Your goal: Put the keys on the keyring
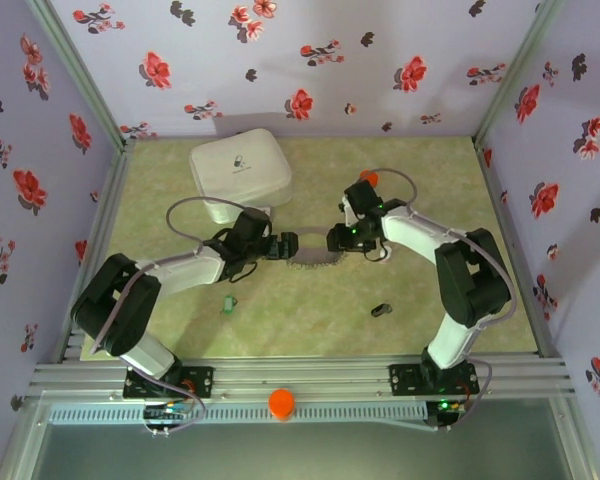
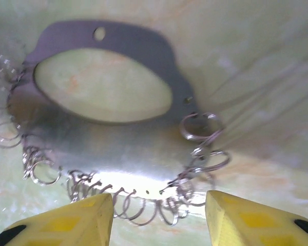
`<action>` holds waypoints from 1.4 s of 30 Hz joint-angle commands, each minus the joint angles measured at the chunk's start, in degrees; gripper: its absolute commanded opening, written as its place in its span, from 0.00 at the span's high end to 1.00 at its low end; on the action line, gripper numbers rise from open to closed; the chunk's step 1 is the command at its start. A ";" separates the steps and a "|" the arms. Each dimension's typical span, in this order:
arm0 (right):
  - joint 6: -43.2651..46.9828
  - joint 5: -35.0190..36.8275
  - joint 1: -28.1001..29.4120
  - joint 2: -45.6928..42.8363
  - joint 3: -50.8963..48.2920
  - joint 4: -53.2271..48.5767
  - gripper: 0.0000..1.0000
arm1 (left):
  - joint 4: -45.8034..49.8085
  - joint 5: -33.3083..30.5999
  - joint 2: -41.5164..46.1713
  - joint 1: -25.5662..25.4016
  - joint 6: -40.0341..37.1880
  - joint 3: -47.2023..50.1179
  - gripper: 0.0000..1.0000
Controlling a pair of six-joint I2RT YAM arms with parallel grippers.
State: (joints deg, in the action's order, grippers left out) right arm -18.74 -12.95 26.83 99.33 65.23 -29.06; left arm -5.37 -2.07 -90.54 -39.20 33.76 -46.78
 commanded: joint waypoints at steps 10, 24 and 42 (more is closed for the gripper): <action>-2.29 7.82 0.47 3.51 4.82 -1.53 0.63 | -0.87 1.25 0.25 0.60 0.87 0.11 0.06; -6.45 8.31 1.21 6.63 2.91 1.86 0.72 | -2.52 1.06 1.44 0.58 2.26 2.21 0.08; -6.44 9.92 1.21 5.62 1.09 1.36 0.91 | -3.22 1.00 1.53 0.62 2.62 2.49 0.09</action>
State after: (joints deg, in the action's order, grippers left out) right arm -24.67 -4.43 27.77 105.86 67.90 -27.20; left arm -7.84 -1.23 -90.37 -38.98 35.68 -44.84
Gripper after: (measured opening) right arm 0.093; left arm 0.915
